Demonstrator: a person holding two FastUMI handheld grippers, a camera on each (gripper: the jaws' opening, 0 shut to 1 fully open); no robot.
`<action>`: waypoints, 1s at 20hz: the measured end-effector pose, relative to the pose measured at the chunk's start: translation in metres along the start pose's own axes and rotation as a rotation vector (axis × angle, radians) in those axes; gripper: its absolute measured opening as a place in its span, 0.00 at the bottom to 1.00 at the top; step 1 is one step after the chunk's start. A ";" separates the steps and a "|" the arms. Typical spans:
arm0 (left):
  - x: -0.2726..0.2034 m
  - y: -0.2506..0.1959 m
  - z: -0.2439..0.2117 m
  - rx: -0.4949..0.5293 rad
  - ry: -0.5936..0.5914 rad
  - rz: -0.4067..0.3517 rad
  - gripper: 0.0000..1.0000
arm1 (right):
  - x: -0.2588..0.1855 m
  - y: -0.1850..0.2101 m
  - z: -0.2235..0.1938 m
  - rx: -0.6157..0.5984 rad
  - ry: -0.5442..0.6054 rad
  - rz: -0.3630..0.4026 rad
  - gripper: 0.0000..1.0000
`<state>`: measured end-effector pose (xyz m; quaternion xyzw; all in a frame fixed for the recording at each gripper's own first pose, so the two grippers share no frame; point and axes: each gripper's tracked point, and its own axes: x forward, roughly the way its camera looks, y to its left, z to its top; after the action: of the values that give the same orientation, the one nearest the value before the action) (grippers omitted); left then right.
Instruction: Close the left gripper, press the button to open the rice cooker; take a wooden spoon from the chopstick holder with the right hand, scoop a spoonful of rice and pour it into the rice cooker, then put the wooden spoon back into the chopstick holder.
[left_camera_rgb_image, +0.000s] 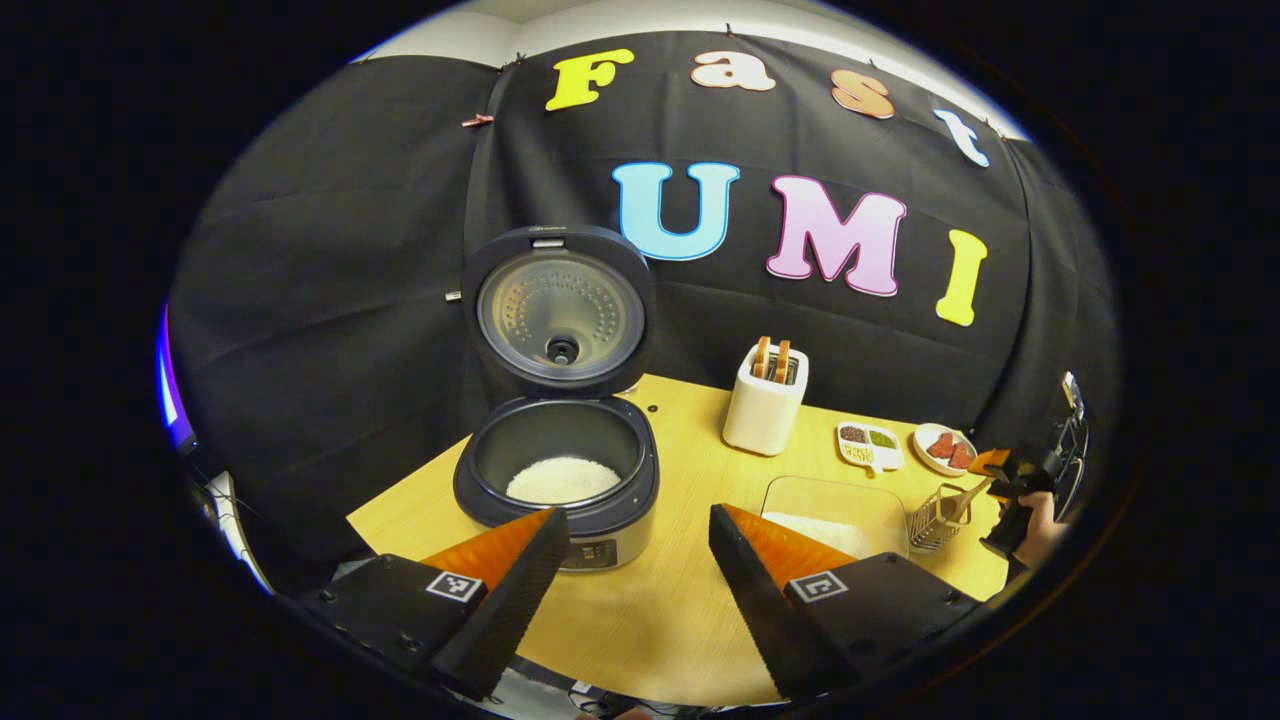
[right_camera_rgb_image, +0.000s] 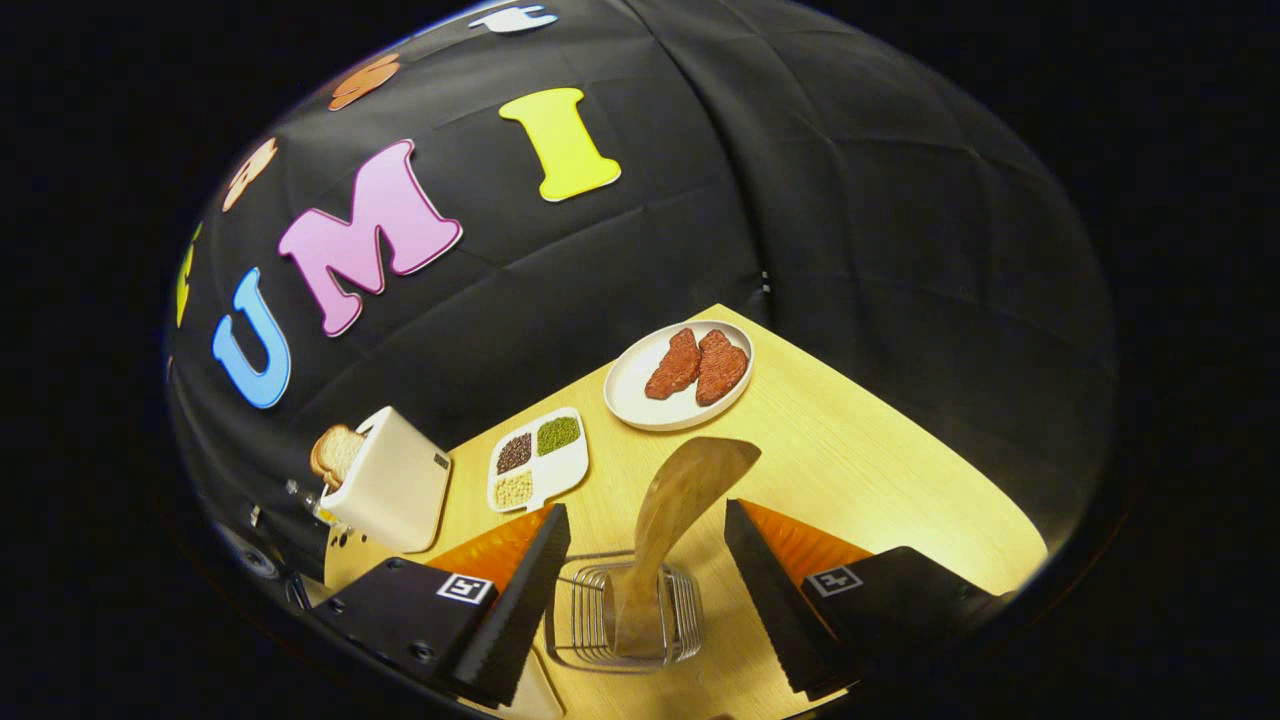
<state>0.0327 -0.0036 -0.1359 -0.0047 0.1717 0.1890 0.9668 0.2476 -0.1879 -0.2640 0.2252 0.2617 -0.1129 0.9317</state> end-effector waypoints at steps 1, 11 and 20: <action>-0.002 -0.002 -0.004 0.007 0.008 0.006 0.95 | 0.007 0.001 0.000 0.026 0.004 0.002 0.97; -0.005 -0.034 -0.021 0.020 0.033 -0.049 0.96 | 0.003 0.006 -0.007 0.115 0.065 -0.007 0.22; 0.001 -0.008 -0.005 -0.009 -0.013 -0.136 0.96 | -0.052 0.051 0.045 -0.006 -0.094 0.043 0.16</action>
<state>0.0348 -0.0115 -0.1415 -0.0196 0.1636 0.1237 0.9785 0.2408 -0.1598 -0.1832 0.2225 0.2133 -0.1027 0.9458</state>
